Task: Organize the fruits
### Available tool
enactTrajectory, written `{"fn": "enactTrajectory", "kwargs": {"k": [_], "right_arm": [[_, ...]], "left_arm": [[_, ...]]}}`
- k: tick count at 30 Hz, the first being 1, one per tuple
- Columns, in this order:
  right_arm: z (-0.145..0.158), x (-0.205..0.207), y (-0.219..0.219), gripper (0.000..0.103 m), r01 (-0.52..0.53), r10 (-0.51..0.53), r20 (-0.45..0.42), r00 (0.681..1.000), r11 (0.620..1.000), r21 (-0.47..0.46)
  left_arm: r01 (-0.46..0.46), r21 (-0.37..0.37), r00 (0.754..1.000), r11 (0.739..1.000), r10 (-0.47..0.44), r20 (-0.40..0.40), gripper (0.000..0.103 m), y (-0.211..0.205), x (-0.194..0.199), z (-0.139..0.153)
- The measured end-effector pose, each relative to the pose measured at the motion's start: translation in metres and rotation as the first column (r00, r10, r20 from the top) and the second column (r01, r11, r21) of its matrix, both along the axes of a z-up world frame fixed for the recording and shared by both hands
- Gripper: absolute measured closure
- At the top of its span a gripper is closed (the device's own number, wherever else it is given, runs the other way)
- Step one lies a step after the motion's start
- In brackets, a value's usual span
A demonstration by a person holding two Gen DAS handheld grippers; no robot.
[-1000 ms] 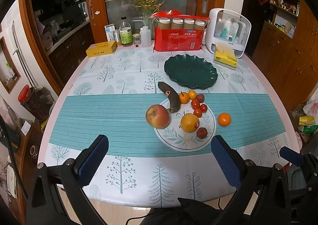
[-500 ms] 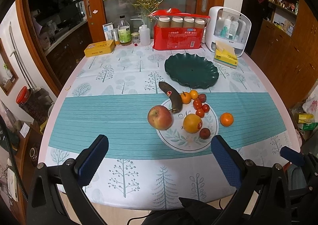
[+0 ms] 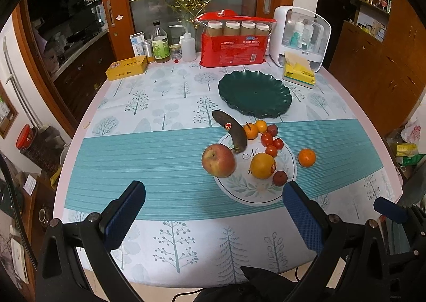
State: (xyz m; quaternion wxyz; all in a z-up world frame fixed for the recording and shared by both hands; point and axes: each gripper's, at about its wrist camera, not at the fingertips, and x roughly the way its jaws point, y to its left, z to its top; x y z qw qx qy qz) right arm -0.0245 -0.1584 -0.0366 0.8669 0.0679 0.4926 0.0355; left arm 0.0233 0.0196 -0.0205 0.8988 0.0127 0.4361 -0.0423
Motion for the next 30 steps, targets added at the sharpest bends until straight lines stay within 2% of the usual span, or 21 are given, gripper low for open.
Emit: {"fn": "enactTrajectory", "kwargs": {"k": [8,14,21,30], "right_arm": [[0.0,0.0,0.008,0.002,0.047,-0.047,0.006,0.999,0.999,0.001],[-0.002,0.002,0.0,0.002,0.088,-0.088,0.002,0.996,0.996,0.0],[-0.013,0.007,-0.016,0.002,0.11,-0.109,-0.032,0.993,0.994,0.008],[-0.038,0.037,-0.054,0.006,0.092,-0.086,-0.121,0.989,0.995,0.043]], "left_arm": [[0.043,-0.029,0.999,0.999,-0.043,-0.014,0.001,0.008,0.01,-0.004],[0.078,-0.052,0.995,0.996,-0.081,-0.058,0.001,0.002,0.02,-0.013],[0.107,-0.112,0.986,0.988,-0.12,-0.113,0.001,-0.013,0.032,-0.028],[0.0,-0.168,0.97,0.986,-0.041,-0.24,0.001,-0.037,0.069,-0.062]]}}
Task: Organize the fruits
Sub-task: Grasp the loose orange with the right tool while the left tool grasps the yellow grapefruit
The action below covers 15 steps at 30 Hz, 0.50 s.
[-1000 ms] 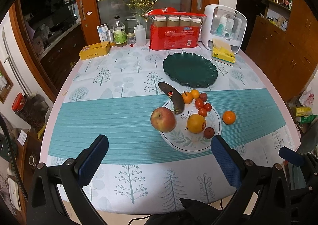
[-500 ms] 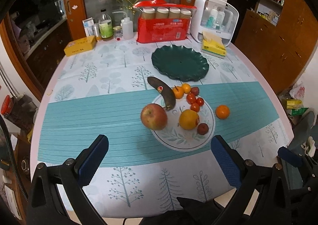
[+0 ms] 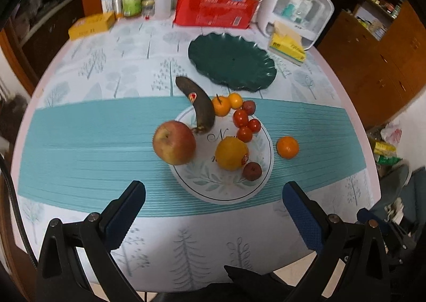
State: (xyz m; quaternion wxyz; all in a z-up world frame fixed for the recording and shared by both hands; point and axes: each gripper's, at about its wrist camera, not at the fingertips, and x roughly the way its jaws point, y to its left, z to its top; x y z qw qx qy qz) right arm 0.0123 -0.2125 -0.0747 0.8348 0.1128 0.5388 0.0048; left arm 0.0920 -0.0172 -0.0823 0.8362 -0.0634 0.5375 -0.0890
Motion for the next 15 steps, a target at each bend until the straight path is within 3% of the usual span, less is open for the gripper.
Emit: {"fn": "enactTrajectory", "kwargs": {"k": [7,15], "right_arm": [[-0.02,0.041,-0.031,0.007,-0.101,0.108,-0.094,0.99,0.992,0.076],[-0.045,0.09,-0.055,0.007,-0.225,0.251,-0.187,0.95,0.963,0.148]], "left_arm": [[-0.108,-0.029,0.988,0.994,0.104,-0.111,0.001,-0.017,0.026,-0.028],[-0.239,-0.011,0.949,0.971,0.231,-0.217,0.001,-0.033,0.056,-0.063]]}}
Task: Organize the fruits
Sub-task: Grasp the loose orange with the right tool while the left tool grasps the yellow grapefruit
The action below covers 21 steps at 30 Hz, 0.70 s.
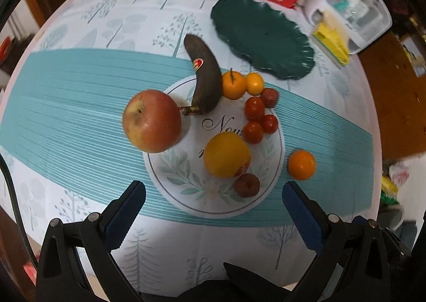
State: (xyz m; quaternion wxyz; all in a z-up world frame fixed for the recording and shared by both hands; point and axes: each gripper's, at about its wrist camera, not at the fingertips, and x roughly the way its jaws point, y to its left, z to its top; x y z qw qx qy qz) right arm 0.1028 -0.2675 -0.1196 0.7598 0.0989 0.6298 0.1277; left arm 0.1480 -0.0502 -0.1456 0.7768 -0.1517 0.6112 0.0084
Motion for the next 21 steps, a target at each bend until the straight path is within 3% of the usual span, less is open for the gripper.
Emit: {"fn": "enactTrajectory", "kwargs": {"k": [12,21], "right_arm": [[-0.046,0.072,-0.013,0.015,-0.129,0.13,-0.121,0.984,0.991,0.018],[-0.083,0.099,-0.005,0.03,-0.194,0.19,-0.229,0.955,0.981,0.005]], "left_arm": [[-0.138,0.019,0.986,0.99,0.139,-0.092,0.007,-0.016,0.034,-0.044],[-0.205,0.017,0.966,0.979,0.205,-0.156,0.019,-0.017,0.05,-0.071]]}}
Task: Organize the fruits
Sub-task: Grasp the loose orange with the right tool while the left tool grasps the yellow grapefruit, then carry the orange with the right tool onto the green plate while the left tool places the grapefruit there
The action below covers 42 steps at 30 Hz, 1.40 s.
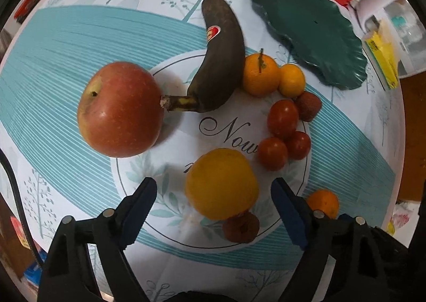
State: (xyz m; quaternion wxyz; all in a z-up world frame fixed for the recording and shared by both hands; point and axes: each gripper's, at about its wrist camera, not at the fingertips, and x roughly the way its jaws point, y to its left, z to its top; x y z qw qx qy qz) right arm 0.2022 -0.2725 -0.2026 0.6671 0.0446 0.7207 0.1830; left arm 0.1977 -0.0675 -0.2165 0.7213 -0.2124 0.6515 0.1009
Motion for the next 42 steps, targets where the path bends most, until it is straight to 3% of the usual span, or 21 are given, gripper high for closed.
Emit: {"fn": "enactTrajectory", "kwargs": {"k": [2,6,13,20,24,33,42], "right_arm": [[-0.006,0.004,0.002,0.038,-0.014,0.014,-0.014,1.0,1.0,-0.006],[-0.011,0.008,0.005,0.042,-0.029,0.029,-0.025,0.999,1.0,-0.009],[-0.016,0.009,0.007,0.053,-0.046,0.046,-0.032,0.998,0.999,0.01],[-0.016,0.009,0.012,0.056,-0.024,0.024,-0.036,0.999,1.0,0.013],[-0.01,0.009,0.004,0.057,0.013,-0.013,-0.027,1.0,1.0,0.025],[0.026,0.027,-0.016,0.057,0.063,-0.065,0.105,0.992,0.998,0.022],[0.056,0.059,-0.016,0.057,0.09,-0.098,0.243,0.965,0.995,0.047]], "left_arm": [[-0.011,0.001,1.0,1.0,0.011,-0.008,0.023,0.001,0.003,-0.004],[-0.027,-0.019,1.0,0.999,0.027,-0.014,0.037,0.007,0.005,-0.01],[-0.032,-0.077,0.999,0.997,0.033,0.02,0.052,0.012,0.005,-0.018],[-0.018,-0.07,1.0,0.997,0.02,0.022,0.053,0.013,-0.006,-0.011],[0.012,-0.066,0.998,0.998,-0.007,0.064,0.054,0.009,-0.012,0.013],[0.102,-0.015,0.978,0.995,-0.098,0.184,0.054,0.007,0.005,0.067],[0.173,0.044,0.947,0.984,-0.179,0.268,0.054,0.009,0.043,0.107]]}}
